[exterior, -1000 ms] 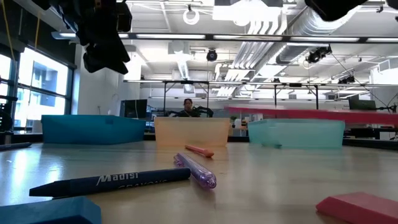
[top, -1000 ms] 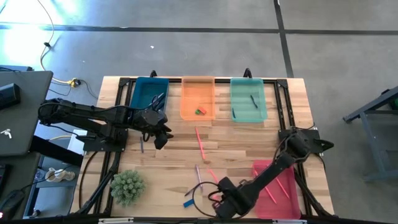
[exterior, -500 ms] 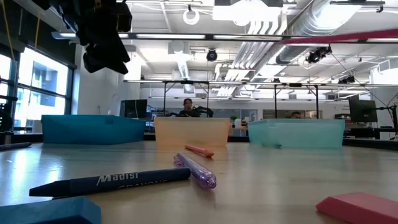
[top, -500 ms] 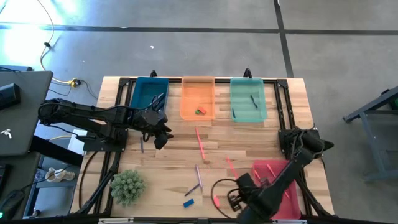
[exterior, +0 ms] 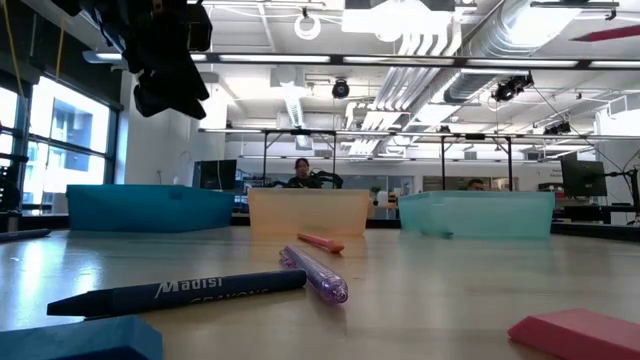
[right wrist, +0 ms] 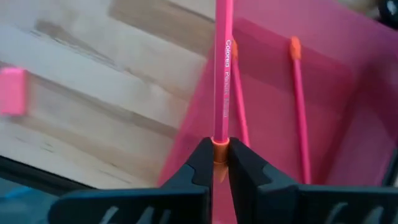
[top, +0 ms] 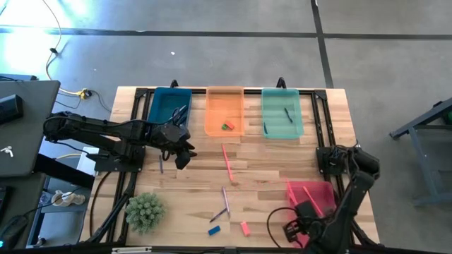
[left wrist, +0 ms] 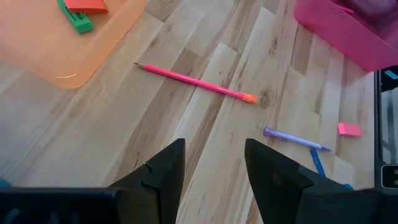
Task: Sort crayons/erasers/pens/pencils in bins
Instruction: Put the pink colored pencil into the pink bin
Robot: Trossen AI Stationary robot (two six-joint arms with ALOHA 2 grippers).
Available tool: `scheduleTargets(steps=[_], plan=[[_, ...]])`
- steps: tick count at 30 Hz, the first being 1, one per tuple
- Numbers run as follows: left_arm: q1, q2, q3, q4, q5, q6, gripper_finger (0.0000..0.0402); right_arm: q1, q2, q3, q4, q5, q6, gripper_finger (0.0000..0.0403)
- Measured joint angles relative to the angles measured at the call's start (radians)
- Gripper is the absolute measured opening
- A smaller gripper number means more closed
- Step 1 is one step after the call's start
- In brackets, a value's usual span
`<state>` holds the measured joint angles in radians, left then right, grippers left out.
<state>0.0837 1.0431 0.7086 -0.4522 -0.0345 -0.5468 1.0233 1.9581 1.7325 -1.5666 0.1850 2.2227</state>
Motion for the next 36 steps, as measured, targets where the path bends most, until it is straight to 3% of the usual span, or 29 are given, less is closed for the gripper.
scheduleTargets(steps=[14,22,30,36], plan=[[0.0,0.0,0.0,0.0,0.0,0.0,0.0155,0.097,0.001,-0.043,0.028,-0.193,0.003,0.0009],[0.0,0.0,0.0,0.0,0.0,0.0,0.0155,0.125,0.001,-0.136,0.183,-0.236,-0.003,0.0009],[0.0,0.0,0.0,0.0,0.0,0.0,0.0155,0.146,0.001,-0.273,0.454,-0.312,0.003,0.0009],[0.0,0.0,0.0,0.0,0.0,0.0,0.0155,0.137,0.002,-0.309,0.496,-0.318,0.002,0.0009]])
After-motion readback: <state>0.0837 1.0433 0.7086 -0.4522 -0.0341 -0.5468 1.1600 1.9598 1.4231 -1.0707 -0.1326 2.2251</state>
